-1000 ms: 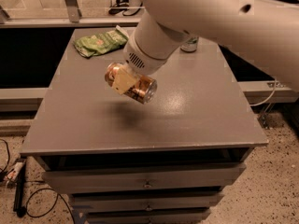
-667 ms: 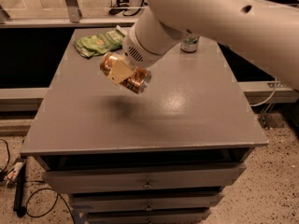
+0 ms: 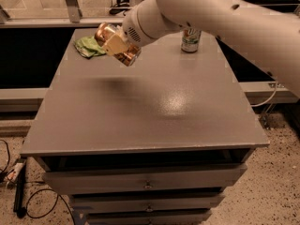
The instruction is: Pick orange can
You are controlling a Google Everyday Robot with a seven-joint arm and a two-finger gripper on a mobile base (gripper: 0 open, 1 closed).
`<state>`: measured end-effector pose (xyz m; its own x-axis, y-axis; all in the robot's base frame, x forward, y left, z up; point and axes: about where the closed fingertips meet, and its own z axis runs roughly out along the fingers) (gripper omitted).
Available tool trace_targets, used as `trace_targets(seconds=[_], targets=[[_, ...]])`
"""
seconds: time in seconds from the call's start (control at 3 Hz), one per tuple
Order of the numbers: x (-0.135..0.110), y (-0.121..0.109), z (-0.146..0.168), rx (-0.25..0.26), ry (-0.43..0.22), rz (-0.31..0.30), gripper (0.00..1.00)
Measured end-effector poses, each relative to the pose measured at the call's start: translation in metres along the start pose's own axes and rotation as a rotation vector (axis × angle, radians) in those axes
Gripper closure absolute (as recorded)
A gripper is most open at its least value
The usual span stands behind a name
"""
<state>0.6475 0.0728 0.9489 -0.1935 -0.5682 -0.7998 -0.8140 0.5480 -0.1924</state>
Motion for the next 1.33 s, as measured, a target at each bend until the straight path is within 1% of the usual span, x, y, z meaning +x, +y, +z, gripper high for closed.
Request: trace_targets(seconds=[0.33,0.67,1.0,1.33], targets=[[-0.026,-0.013,0.027,-0.007,-0.111,-0.004,1.0],[-0.047,-0.021,0.062,-0.024,-0.252,0.024,1.0],[-0.06,-0.028,0.095,-0.028,-0.38,0.044,1.0],[-0.064,-0.046,0.118,-0.012,-0.464,0.035,1.0]])
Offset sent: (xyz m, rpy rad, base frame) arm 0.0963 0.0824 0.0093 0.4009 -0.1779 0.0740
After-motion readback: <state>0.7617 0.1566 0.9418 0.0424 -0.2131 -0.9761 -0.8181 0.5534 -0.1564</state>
